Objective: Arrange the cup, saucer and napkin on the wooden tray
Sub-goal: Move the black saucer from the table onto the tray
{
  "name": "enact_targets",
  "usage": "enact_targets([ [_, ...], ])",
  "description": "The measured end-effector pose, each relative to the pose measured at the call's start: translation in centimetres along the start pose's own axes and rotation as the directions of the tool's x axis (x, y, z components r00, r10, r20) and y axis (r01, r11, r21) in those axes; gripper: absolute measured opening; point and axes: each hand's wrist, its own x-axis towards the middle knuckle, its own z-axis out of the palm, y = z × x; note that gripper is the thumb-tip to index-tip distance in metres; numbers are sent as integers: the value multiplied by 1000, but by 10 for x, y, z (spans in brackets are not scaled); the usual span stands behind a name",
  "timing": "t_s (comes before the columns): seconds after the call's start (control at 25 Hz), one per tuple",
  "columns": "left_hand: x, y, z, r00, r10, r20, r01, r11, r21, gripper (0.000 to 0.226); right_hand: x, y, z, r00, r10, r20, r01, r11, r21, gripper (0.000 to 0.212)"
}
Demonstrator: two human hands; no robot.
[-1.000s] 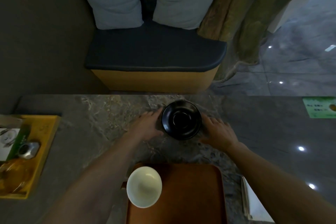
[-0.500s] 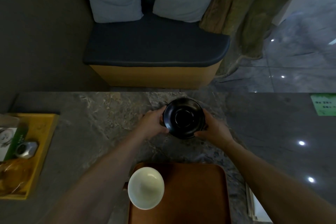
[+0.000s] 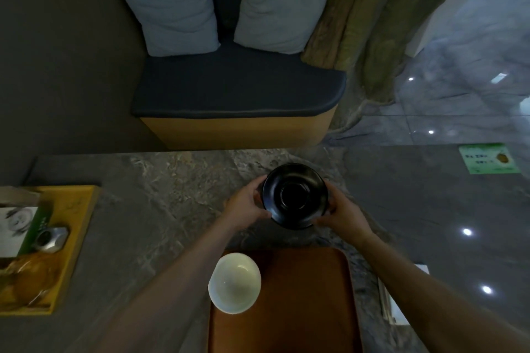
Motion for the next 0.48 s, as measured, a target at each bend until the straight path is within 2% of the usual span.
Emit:
enact_targets([
  [0.28,-55,26,16,998,56,-2,-56,998,1,92,-63,-1,-18,996,-61,-63,63,998,19,92],
  [0.48,-105,41,37,990,137,-27,-138,989,-58,85,-102,7,-30,996,-81,-38,81,997,-9,88],
])
